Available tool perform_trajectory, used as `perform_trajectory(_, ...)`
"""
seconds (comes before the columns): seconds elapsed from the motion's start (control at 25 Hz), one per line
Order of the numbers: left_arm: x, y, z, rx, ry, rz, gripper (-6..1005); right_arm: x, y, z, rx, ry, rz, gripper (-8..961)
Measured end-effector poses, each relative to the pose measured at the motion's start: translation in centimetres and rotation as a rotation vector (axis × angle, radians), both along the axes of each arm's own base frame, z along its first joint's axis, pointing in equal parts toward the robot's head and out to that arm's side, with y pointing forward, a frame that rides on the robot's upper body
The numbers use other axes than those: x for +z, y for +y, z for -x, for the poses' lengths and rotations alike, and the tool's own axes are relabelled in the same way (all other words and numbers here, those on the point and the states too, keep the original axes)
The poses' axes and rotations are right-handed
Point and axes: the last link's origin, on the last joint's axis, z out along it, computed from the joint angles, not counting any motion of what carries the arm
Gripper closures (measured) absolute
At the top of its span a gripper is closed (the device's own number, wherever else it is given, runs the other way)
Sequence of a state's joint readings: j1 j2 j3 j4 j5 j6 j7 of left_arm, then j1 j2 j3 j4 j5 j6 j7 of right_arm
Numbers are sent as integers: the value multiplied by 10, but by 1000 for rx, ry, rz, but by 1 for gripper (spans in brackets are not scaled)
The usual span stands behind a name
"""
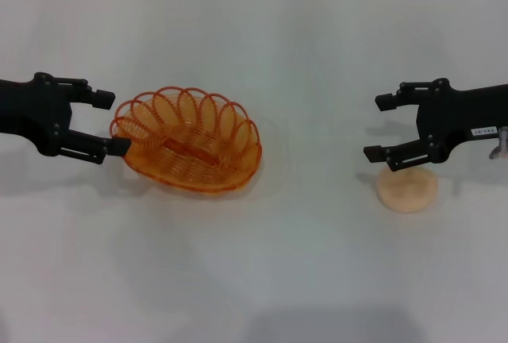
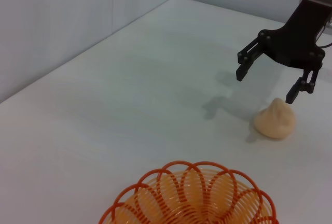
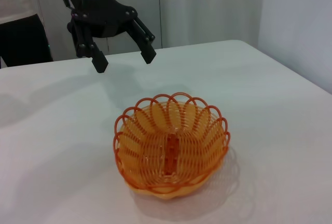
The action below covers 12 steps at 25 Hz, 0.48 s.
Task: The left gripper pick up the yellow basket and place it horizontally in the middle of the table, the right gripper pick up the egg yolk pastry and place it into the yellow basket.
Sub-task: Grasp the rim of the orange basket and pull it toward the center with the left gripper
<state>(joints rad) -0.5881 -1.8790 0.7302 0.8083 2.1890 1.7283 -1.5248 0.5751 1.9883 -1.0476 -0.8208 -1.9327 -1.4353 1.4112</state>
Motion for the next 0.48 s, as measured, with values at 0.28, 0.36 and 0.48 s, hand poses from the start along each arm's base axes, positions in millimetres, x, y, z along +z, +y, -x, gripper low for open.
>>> perform_trajectory(0.28,0,1,1,5,3,-7,119,0,0,0,0,-1,-3,67)
perform_trajectory(0.36,0,1,1,6,3,-7,119,0,0,0,0,-1,-3,67)
perform_trajectory(0.48,0,1,1,6,4,-8,119,0,0,0,1,-1,-3,68)
